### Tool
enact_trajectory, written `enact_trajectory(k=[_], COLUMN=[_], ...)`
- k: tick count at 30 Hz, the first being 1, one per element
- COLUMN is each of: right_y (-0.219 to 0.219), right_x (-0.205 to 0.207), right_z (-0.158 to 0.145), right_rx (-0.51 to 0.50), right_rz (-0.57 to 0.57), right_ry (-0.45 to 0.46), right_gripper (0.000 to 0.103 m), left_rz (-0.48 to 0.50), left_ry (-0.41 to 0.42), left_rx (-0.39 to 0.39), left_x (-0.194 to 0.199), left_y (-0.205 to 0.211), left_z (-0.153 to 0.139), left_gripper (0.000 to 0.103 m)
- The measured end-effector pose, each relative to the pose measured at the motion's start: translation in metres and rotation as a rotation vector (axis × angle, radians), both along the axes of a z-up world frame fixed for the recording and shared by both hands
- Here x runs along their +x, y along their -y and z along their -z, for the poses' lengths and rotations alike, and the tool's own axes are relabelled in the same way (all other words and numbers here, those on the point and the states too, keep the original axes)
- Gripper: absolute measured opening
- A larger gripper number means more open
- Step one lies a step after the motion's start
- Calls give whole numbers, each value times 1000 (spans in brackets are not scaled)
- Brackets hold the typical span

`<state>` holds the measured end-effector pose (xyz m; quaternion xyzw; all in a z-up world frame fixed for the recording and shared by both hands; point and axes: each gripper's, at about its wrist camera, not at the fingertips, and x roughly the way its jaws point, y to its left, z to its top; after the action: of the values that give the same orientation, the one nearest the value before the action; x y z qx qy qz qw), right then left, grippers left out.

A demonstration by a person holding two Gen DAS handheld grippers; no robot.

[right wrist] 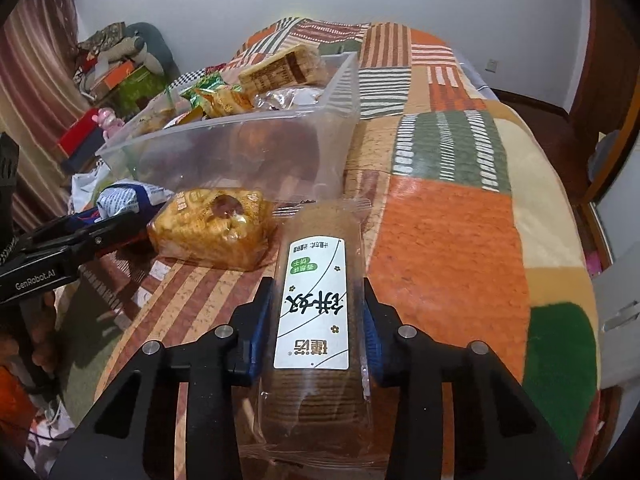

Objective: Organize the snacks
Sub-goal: 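Grasp the blue-white chip bag with the left tool while the right tool grasps the cookie tube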

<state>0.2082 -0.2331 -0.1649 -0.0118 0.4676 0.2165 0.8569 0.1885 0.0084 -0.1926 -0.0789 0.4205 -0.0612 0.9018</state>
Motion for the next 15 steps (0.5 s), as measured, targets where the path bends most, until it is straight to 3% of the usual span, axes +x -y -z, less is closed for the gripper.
enact_trajectory(k=[15], right_y=[-1], right_x=[-8], right_z=[-49], right_rx=[81], right_rz=[-3], right_ry=[127], right_gripper=[36], left_rz=[-23], left_ry=[144], left_rx=[-10], left_x=[-26], left_y=[-17], left_z=[-59], left_gripper=[70])
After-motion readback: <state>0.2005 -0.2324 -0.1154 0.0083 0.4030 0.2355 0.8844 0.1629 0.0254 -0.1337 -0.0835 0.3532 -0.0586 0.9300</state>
